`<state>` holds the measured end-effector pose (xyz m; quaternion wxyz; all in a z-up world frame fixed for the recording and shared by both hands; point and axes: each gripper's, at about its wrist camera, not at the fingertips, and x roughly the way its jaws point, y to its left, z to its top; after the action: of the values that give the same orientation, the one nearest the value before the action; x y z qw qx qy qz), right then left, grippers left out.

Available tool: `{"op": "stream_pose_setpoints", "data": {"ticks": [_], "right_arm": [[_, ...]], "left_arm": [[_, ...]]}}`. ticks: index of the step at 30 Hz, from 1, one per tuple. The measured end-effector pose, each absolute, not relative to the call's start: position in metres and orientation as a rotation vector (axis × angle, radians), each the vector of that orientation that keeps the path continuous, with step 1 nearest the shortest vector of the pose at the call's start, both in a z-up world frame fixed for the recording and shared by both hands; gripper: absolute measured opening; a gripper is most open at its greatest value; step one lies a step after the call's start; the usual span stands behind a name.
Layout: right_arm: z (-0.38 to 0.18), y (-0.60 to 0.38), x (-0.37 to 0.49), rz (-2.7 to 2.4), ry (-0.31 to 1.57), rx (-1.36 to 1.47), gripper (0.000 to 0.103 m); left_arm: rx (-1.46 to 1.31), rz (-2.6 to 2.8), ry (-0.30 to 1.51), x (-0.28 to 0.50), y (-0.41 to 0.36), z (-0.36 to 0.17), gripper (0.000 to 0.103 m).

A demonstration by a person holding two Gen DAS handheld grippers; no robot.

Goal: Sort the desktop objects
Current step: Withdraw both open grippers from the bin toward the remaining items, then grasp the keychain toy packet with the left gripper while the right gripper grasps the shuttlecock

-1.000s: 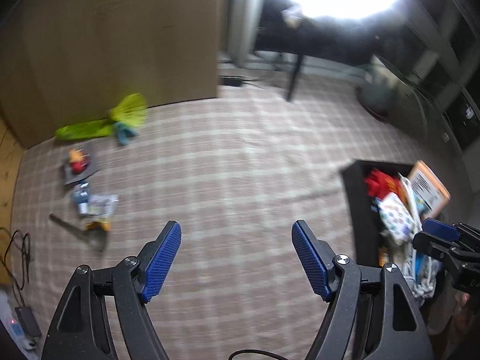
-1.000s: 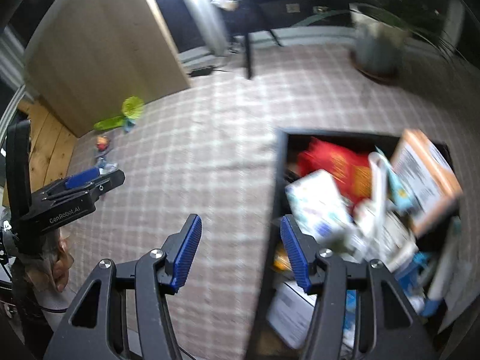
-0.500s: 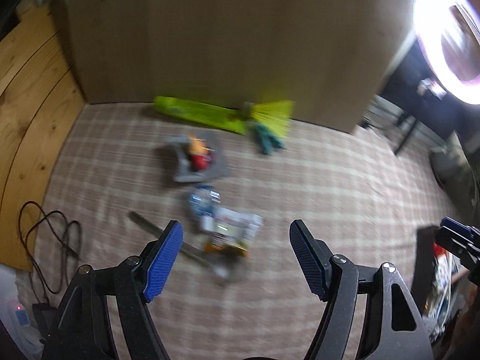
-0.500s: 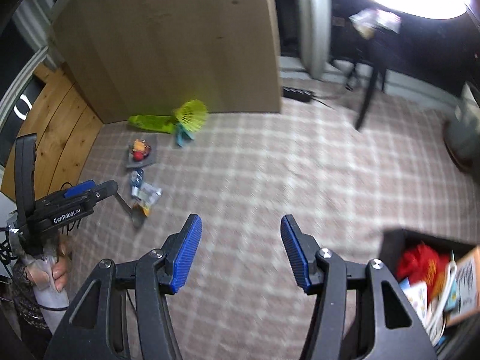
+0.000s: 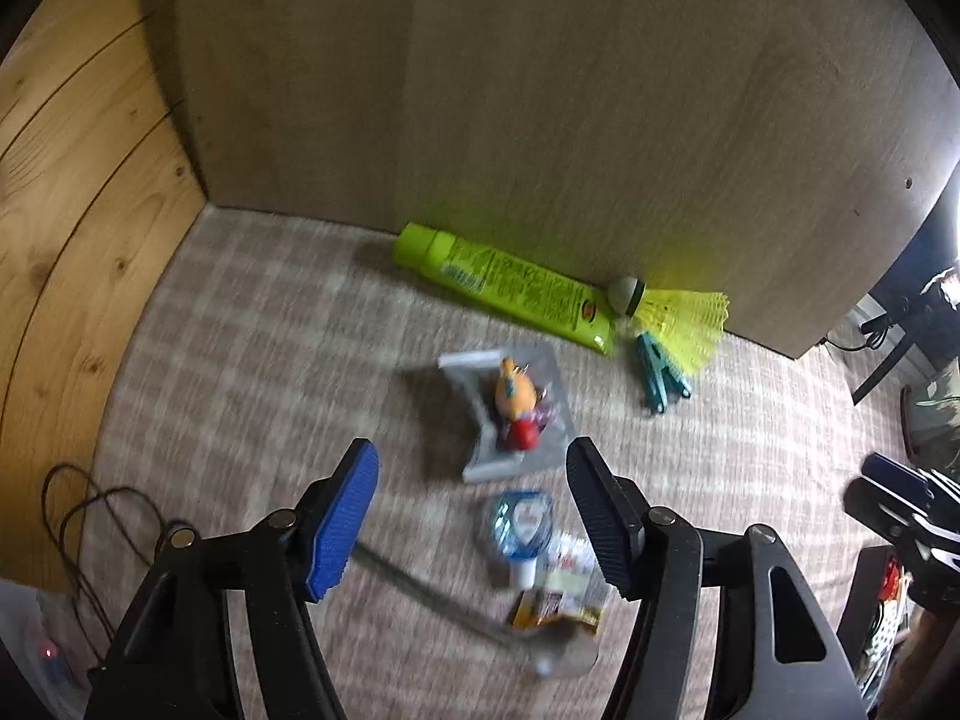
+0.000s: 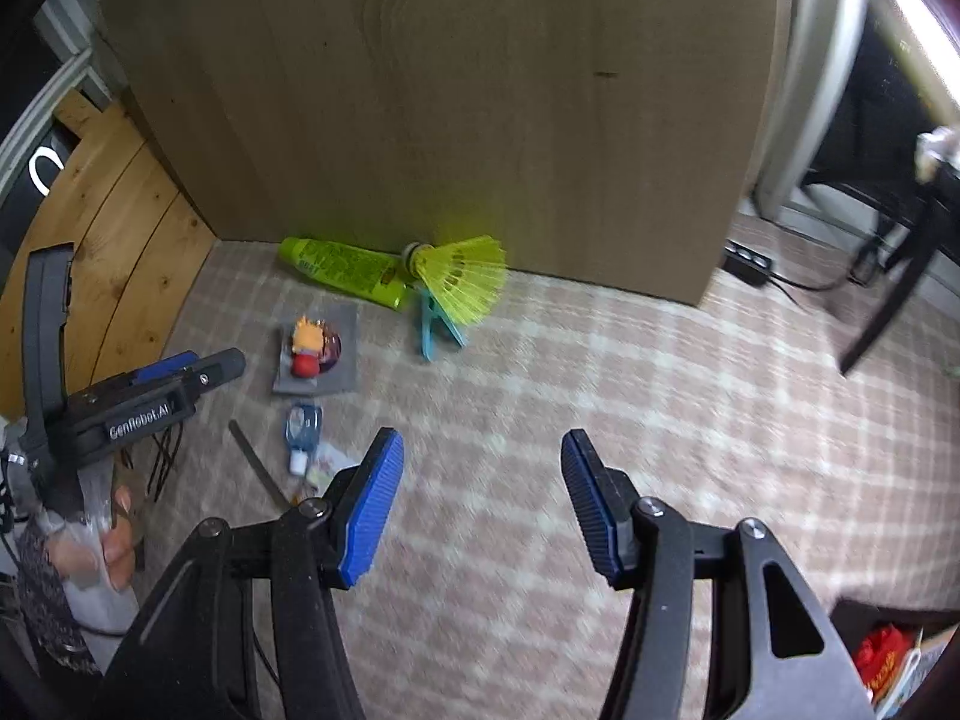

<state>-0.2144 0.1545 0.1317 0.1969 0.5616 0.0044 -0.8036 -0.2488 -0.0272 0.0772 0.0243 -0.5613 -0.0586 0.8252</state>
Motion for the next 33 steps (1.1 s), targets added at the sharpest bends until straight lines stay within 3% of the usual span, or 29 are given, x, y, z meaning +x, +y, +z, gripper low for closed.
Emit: {"op": "stream_pose_setpoints", "data": {"ticks": [6, 19, 25, 27, 29, 30, 31, 33], "right_arm": [[0.114, 0.13, -0.248, -2.219, 0.009, 1.606, 0.052], [0.079, 0.109, -0.296, -2.176, -0.074, 1.681, 0.047], [0.062, 0.104, -0.313, -2.185, -0.094, 1.692, 0.047], [0.056, 0.1, -0.319, -2.175, -0.123, 1.702, 0.047], [0.054, 0.098, -0.322, -2.166, -0.143, 1.701, 0.044], [0.053, 0.097, -0.322, -2.162, -0.151, 1.699, 0.036], [0.05, 0.093, -0.324, -2.157, -0.147, 1.702, 0.026], [0.045, 0.087, -0.326, -2.139, -0.132, 1.712, 0.017]], "left_arm": [[-1.77, 2.513, -0.089, -0.276, -0.008, 0.06, 0.056], [-1.829, 2.446, -0.015, -0.298, 0.008, 0.028, 0.054], [-1.846, 2.452, 0.007, -0.3, 0.005, 0.015, 0.049], [-1.842, 2.469, 0.027, -0.301, 0.005, 0.014, 0.042], [-1.843, 2.483, 0.061, -0.302, 0.006, 0.013, 0.031], [-1.851, 2.484, 0.069, -0.302, 0.006, 0.01, 0.025], [-1.848, 2.49, 0.07, -0.302, 0.006, 0.009, 0.025], [-1.83, 2.502, 0.052, -0.301, 0.004, 0.009, 0.024]]}}
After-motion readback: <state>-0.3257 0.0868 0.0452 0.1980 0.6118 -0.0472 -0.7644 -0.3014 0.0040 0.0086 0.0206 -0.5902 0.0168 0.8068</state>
